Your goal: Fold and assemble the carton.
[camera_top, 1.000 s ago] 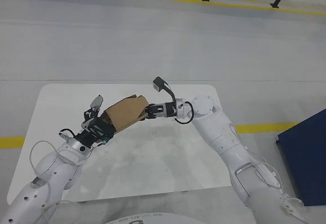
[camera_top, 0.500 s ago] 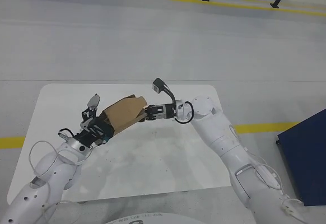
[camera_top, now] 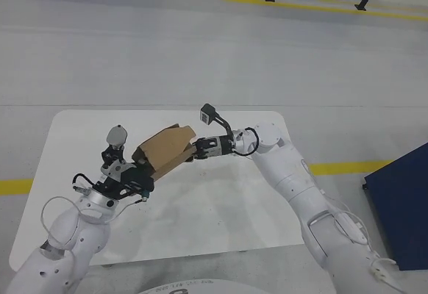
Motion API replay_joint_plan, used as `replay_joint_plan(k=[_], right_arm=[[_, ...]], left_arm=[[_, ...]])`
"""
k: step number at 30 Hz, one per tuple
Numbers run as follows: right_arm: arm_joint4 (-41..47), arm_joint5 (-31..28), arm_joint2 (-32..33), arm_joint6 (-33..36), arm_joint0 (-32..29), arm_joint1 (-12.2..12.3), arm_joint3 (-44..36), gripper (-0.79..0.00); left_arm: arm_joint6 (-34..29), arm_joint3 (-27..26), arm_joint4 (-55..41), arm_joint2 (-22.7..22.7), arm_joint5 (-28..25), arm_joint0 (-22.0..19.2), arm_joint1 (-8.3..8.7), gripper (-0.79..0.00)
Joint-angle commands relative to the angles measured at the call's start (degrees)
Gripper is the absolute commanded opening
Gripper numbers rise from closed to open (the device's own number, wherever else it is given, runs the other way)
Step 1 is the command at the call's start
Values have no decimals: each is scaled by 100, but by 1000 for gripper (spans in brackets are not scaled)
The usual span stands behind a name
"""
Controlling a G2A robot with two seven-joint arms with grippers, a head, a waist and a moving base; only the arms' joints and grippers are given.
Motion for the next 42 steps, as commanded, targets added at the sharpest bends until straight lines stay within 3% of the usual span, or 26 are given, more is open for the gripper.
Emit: replay_joint_plan(k=[1,4,7,8,10,12,14,15,17,18,21,24,28,33,42], right_arm=[[2,79,-36,-15,37,-15,33,-785],[-5,180,-86,-33,88,-36,77,-785],[-26,250,-128,-19,130,-51,117,-785],[-33,269,-139,-13,143,-55,131,-785],[-44,309,-162,15,167,-63,157,-785],[-51,333,-180,32,189,-70,181,-785],[-48,343,-194,58,206,-77,201,-785],[-39,344,-202,88,214,-80,208,-785],[8,327,-203,166,226,-85,233,-785],[35,314,-200,212,231,-86,249,-785],[142,270,-179,377,247,-88,316,-785],[235,210,-153,515,261,-88,375,-785],[330,126,-118,643,268,-87,420,-785],[378,-15,-77,611,260,-89,433,-785],[412,-75,-51,532,250,-92,422,-785]], left_arm=[[-105,-2,532,103,124,27,-10,0],[-273,-2,883,219,176,27,-35,-6],[-340,13,1010,270,195,1,-56,-80],[-345,15,1025,281,198,-3,-62,-129],[-351,26,1061,285,204,-18,-71,-345],[-341,20,1036,288,174,-27,-81,-403],[-366,10,928,251,135,-32,-88,-369],[-373,6,832,224,98,-33,-92,-283],[-357,-1,592,123,74,-17,-93,-37],[-326,-11,430,60,64,14,-91,0],[38,-113,-335,-184,-147,197,-63,0],[813,-259,-1461,-671,-664,492,11,0],[1890,-291,-2773,-1554,-1788,999,152,0],[2086,-348,-3526,-2316,-3217,1421,288,0],[2130,-395,-3790,-2420,-3386,1504,297,0]])
